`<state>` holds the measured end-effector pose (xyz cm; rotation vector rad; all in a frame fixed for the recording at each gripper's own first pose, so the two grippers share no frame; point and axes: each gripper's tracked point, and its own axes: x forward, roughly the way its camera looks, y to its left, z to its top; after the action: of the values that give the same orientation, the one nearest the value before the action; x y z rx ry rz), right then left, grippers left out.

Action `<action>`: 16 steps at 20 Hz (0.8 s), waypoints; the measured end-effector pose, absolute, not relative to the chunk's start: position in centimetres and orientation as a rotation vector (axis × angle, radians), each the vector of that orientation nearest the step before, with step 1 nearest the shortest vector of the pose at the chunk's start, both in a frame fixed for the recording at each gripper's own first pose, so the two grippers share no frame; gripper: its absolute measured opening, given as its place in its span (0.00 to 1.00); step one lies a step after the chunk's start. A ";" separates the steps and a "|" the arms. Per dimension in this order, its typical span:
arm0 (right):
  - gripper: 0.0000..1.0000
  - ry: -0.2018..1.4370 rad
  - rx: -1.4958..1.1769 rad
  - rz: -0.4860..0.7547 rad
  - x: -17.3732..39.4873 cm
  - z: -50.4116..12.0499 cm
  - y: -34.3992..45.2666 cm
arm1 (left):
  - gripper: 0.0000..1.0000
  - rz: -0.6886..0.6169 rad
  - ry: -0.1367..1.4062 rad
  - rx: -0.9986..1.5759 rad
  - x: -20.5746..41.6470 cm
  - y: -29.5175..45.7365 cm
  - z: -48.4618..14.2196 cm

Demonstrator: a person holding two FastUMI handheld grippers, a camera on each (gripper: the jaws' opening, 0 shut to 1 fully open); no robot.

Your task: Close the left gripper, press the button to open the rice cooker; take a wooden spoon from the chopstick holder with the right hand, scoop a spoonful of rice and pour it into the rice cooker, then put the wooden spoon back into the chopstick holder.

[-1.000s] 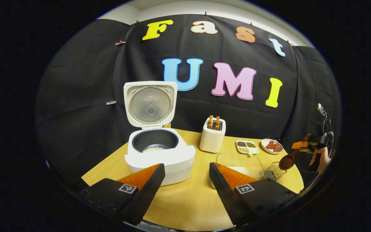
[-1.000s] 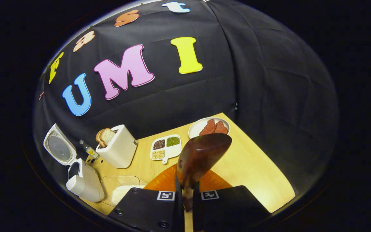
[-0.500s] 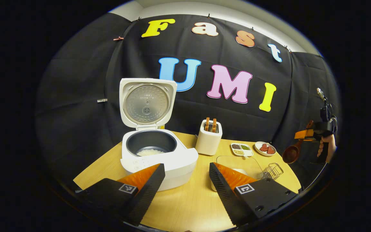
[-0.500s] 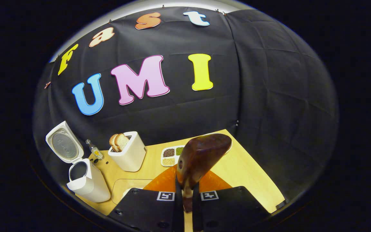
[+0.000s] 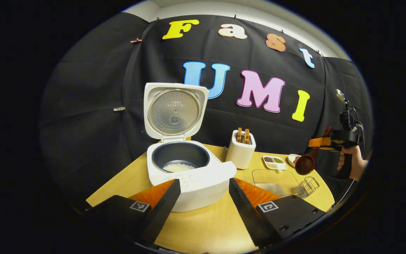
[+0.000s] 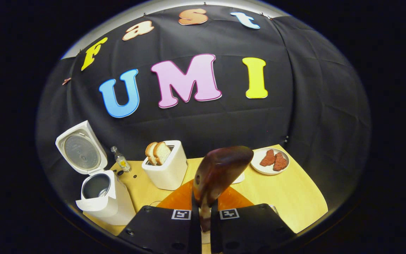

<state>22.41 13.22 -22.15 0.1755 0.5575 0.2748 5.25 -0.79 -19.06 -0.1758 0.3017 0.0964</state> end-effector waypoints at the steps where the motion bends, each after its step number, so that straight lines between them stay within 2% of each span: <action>1: 0.14 0.562 0.174 0.282 22.4 -23.3 14.0 | 0.96 0.096 0.307 -0.175 5.4 -0.7 -19.4; 6: 0.14 0.600 0.148 0.278 21.5 -30.2 16.4 | 0.96 0.080 0.363 -0.173 5.8 -1.0 -22.7; 9: 0.14 0.623 0.160 0.231 21.0 -33.5 16.9 | 0.96 0.082 0.403 -0.212 5.9 -1.1 -24.8; 13: 0.14 0.664 0.214 0.195 19.0 -36.0 18.1 | 0.96 0.091 0.427 -0.263 5.6 -1.0 -26.1; 16: 0.14 0.681 0.274 0.186 17.9 -35.5 19.6 | 0.96 0.088 0.428 -0.261 5.0 -0.9 -26.3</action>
<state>17.89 19.59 -35.54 0.2736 0.6813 0.1865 5.02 -0.90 -26.27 -0.2611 0.4282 0.0883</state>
